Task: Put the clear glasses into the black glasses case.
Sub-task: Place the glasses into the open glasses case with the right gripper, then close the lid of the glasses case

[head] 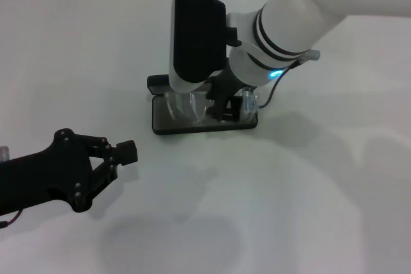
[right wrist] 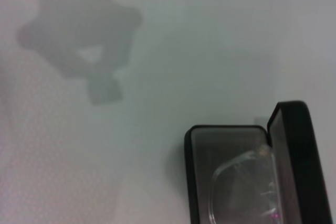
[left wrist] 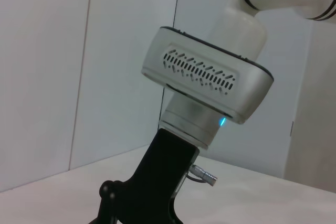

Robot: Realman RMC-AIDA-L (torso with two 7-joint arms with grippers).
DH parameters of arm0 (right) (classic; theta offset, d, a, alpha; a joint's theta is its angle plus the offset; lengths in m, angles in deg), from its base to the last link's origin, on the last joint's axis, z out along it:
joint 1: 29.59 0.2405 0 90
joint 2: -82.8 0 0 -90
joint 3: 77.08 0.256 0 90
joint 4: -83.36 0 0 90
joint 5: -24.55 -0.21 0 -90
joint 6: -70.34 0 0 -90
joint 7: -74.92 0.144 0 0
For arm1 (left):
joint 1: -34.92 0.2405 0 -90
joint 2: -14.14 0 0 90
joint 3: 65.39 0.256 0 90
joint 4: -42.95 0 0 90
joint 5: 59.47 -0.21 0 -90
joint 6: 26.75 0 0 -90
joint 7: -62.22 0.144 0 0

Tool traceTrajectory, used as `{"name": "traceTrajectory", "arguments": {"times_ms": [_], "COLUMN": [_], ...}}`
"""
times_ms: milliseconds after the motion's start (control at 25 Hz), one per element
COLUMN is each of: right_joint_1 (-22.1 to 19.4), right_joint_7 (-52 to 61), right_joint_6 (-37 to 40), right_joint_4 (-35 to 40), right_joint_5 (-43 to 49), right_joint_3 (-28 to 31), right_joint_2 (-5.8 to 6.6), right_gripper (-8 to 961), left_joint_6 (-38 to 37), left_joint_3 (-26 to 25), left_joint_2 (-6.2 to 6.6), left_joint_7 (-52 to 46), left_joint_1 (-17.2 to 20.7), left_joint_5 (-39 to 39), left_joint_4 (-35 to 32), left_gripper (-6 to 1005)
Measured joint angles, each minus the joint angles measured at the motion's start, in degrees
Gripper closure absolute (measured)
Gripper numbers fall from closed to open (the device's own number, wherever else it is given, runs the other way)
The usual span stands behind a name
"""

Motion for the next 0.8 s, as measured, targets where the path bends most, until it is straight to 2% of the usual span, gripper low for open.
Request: {"name": "traceTrajectory", "arguments": {"times_ms": [240, 520, 640, 800], "right_joint_1": [-2.2, -6.0, -9.6, -18.2], "right_joint_7": [0.1, 0.0, -0.1, -1.4], "right_joint_6": [0.0, -0.3, -1.0, -4.9], "right_joint_4": [4.7, 9.1, 12.7, 20.1], "right_joint_5": [3.0, 4.3, 4.7, 4.7], "right_joint_3": [0.3, 1.8, 3.0, 6.0], "right_joint_2": [0.0, 0.0, 0.01, 0.22], "right_gripper": [735, 727, 724, 720], "left_joint_6": [0.0, 0.0, 0.0, 0.0], "left_joint_3": [0.0, -0.2, -1.9, -4.7], "left_joint_2": [0.0, 0.0, 0.0, -0.07], "left_joint_7": [0.0, 0.0, 0.0, 0.0], "left_joint_1": [0.0, -0.1, -0.1, -0.1], "left_joint_5": [0.0, 0.3, 0.4, 0.7], "left_joint_4": [0.0, 0.0, 0.0, 0.0], "left_gripper": [964, 963, 963, 963]}}
